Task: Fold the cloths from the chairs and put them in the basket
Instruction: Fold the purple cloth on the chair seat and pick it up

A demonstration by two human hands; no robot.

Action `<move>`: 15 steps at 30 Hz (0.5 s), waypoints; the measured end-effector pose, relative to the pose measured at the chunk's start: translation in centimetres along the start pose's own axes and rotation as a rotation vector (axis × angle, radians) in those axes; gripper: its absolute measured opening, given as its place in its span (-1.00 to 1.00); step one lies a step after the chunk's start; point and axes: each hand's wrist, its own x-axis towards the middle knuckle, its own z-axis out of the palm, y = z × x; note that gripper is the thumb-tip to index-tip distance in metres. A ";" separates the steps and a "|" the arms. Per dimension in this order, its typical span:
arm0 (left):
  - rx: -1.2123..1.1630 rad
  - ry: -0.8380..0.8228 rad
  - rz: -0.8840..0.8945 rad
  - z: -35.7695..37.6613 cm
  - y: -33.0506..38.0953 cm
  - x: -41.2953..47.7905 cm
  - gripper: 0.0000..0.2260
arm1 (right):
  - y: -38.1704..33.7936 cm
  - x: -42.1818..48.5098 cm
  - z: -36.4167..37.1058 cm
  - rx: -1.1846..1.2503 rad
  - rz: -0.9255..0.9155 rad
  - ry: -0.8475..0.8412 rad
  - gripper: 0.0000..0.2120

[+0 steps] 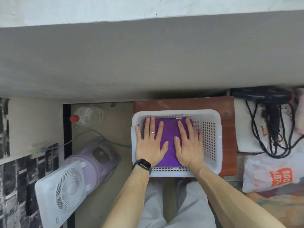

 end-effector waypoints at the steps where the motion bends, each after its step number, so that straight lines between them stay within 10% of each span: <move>1: -0.009 0.003 0.010 0.3 -0.1 0.1 -0.31 | 0.0 0.1 0.2 -0.004 0.009 0.000 -0.42; 15: 0.001 0.007 0.019 1.2 -0.5 0.7 -0.30 | -0.2 0.7 1.5 -0.042 0.071 0.000 -0.39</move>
